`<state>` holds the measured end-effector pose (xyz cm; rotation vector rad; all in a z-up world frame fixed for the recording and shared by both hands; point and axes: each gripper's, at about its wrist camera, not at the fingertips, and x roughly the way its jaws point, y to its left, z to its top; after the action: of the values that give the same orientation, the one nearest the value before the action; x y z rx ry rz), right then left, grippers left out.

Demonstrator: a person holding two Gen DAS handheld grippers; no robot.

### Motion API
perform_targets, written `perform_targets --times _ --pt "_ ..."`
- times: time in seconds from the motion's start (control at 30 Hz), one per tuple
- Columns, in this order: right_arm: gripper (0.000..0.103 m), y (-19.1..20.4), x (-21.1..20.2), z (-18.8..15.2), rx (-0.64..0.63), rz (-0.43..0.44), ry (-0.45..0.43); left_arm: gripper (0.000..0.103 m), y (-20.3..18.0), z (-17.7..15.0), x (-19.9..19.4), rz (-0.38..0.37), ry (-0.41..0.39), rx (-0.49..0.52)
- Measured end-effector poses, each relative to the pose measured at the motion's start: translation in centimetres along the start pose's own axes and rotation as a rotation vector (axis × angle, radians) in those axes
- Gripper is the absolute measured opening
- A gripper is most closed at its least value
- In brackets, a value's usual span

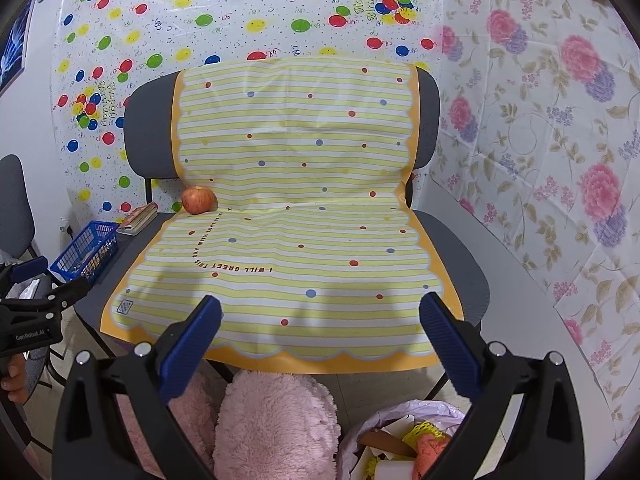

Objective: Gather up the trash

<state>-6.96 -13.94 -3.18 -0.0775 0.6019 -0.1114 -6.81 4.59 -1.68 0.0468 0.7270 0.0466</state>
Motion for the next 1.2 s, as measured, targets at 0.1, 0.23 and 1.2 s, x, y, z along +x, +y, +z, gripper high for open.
perform_targets --times 0.1,0.23,1.2 --pt "0.097 -0.10 0.06 -0.07 0.003 0.001 0.003 0.097 0.00 0.06 0.07 -0.001 0.002 0.000" --pt "0.097 -0.37 0.16 -0.15 0.006 0.005 0.006 0.097 -0.06 0.06 0.03 0.002 0.000 0.000" --pt "0.097 -0.40 0.60 -0.44 0.020 -0.004 0.012 0.097 -0.14 0.29 0.41 -0.004 0.000 0.006"
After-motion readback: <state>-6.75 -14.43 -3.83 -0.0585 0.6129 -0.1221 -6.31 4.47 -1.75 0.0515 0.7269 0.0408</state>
